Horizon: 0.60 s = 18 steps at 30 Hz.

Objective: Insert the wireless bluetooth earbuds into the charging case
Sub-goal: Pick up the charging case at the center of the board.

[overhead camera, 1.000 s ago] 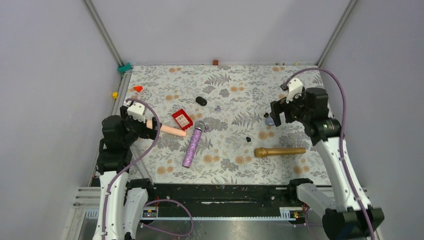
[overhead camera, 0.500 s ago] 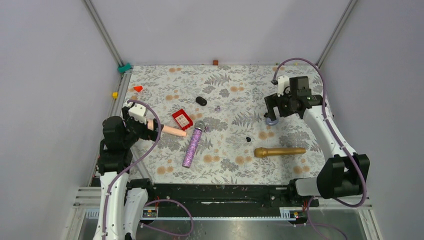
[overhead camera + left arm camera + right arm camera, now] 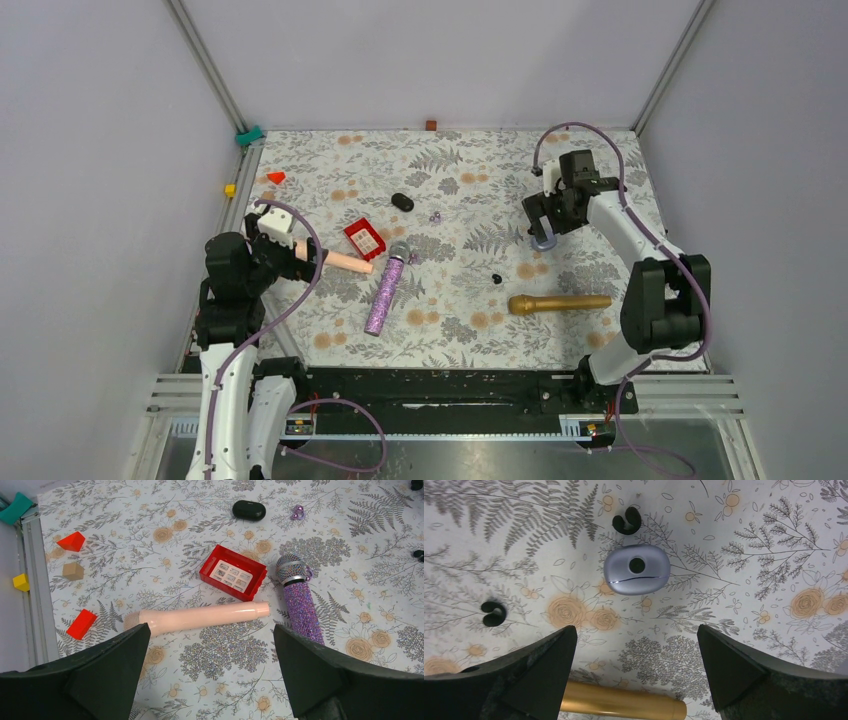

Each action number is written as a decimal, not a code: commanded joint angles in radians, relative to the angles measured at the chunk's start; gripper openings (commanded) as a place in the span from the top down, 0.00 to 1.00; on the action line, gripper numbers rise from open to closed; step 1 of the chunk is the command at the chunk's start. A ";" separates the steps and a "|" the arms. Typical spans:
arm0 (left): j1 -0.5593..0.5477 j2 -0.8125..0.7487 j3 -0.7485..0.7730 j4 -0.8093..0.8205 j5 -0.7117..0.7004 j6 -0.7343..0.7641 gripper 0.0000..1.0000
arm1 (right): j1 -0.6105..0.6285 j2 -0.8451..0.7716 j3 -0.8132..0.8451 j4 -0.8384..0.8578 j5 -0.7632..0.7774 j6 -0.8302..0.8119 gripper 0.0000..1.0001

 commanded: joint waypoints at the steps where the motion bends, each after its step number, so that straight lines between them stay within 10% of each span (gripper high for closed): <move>1: 0.007 0.005 -0.001 0.044 0.029 0.013 0.01 | 0.046 0.066 0.061 0.013 0.112 -0.036 0.01; 18: 0.008 0.039 -0.002 0.044 0.046 0.013 0.01 | 0.150 0.270 0.103 0.089 0.379 -0.146 0.01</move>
